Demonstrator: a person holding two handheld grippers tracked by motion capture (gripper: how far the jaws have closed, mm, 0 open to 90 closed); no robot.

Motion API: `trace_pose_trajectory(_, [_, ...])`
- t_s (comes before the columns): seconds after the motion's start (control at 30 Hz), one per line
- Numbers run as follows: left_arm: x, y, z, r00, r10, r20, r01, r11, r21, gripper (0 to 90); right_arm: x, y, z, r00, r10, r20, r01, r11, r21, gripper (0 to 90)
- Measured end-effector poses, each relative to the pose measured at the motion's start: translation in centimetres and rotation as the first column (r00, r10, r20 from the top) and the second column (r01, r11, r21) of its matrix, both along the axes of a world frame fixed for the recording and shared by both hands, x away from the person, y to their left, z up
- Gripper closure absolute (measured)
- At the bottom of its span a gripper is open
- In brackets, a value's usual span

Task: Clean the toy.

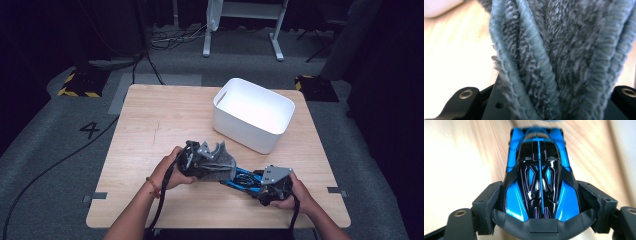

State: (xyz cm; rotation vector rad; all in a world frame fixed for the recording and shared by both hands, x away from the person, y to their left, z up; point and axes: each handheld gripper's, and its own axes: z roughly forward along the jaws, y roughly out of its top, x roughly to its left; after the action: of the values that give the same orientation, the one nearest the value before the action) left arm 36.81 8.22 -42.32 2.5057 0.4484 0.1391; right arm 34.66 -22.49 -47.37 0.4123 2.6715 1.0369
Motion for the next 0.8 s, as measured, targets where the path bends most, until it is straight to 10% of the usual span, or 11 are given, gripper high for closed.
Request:
trace_pose_trajectory(0.4, [-4.0, -0.9, -4.5, 0.9905, -0.133, -0.035, 0.133, 0.991, 0.012, 71.0, 2.6, -1.4, 0.0, 0.9554, -0.096, -0.279, 0.137, 0.982, 0.13, 24.9])
trace_pose_trajectory(0.7, [-4.4, -3.2, -5.7, 0.994, -0.05, 0.097, 0.05, 0.9987, 0.003, 70.8, 3.8, -2.2, -0.3, 0.8778, -0.102, -0.468, 0.225, 0.95, 0.216, 25.0])
trace_pose_trajectory(0.8, [-4.9, -3.7, -6.0, 0.9834, -0.022, 0.18, 0.023, 0.9997, -0.004, 70.0, 3.8, -1.8, -0.4, 0.8463, -0.057, -0.53, 0.206, 0.952, 0.228, 24.9])
